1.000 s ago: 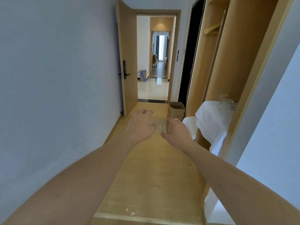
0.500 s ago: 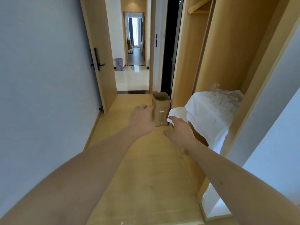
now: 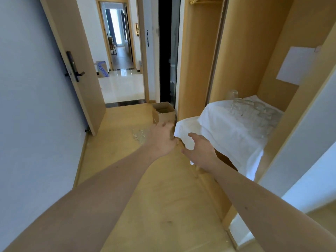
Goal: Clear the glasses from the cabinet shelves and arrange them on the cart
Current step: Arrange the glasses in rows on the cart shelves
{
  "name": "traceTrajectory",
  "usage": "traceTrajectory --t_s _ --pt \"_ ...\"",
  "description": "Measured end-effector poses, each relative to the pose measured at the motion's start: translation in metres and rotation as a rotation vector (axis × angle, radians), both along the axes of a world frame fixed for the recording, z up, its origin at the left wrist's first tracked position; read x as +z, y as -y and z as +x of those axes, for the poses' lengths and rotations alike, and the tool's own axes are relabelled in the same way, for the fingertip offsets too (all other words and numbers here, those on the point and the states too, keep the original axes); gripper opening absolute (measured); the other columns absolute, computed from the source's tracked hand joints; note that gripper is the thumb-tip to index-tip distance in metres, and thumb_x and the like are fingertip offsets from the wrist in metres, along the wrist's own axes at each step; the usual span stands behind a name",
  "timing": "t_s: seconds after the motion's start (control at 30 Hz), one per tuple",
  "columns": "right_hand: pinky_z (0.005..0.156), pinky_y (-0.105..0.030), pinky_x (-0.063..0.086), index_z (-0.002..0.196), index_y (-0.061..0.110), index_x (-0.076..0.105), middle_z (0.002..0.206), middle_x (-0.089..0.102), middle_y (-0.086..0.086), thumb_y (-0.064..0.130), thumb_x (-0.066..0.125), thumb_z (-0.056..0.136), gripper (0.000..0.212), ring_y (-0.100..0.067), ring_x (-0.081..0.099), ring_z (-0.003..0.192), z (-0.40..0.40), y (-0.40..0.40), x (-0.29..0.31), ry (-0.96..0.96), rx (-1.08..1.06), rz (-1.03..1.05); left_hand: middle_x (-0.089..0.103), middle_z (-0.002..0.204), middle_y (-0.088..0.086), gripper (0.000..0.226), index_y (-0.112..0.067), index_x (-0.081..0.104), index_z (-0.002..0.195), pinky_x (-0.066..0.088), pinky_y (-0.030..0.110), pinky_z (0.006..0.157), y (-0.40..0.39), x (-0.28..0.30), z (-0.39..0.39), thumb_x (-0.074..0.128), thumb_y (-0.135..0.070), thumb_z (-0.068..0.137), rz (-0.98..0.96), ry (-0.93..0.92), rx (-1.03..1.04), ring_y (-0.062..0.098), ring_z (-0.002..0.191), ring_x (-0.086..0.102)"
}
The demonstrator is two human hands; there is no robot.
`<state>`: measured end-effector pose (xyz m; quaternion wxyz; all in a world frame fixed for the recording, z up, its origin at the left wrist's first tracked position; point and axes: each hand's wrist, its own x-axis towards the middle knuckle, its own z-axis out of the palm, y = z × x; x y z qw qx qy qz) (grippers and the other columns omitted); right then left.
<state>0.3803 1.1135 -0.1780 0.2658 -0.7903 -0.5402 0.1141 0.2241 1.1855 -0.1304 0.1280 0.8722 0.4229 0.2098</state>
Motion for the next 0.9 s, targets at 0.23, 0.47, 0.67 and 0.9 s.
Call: traceTrajectory --t_s 0.23,0.47,0.67,0.9 --pt "0.094 -0.032 0.042 0.15 0.026 0.039 0.138 0.054 -0.001 0.045 0.063 0.087 0.071 -0.024 0.052 0.125 0.055 -0.06 -0.009 -0.011 -0.087 -0.004 0.052 0.139 0.009 0.056 -0.019 0.049 0.145 0.045 0.045 0.103 -0.067 -0.01 0.058 0.064 -0.034 0.093 -0.029 -0.054 -0.066 0.032 0.131 0.044" --pt "0.096 -0.031 0.041 0.151 0.026 0.038 0.143 0.051 -0.001 0.046 0.066 0.088 0.072 -0.023 0.049 0.13 0.143 -0.115 -0.004 -0.008 -0.173 0.048 0.05 0.145 0.007 0.059 -0.02 0.047 0.147 0.046 0.048 0.103 -0.135 -0.003 0.155 0.064 -0.038 0.093 0.037 -0.063 -0.147 0.031 0.133 0.043" --pt "0.096 -0.032 0.042 0.152 0.026 0.036 0.143 0.051 -0.002 0.048 0.065 0.089 0.072 -0.025 0.049 0.129 0.225 -0.149 0.002 0.044 -0.26 0.032 0.05 0.144 0.009 0.057 -0.019 0.047 0.146 0.042 0.041 0.106 -0.182 -0.002 0.244 0.062 -0.038 0.095 0.039 -0.058 -0.231 0.031 0.133 0.043" --pt "0.098 -0.034 0.046 0.15 0.026 0.039 0.143 0.052 -0.003 0.046 0.066 0.089 0.07 -0.025 0.052 0.127 0.286 -0.169 -0.009 0.027 -0.36 -0.019 0.046 0.149 0.009 0.06 -0.019 0.042 0.15 0.042 0.041 0.106 -0.21 -0.018 0.315 0.061 -0.037 0.096 -0.013 -0.078 -0.339 0.03 0.135 0.041"
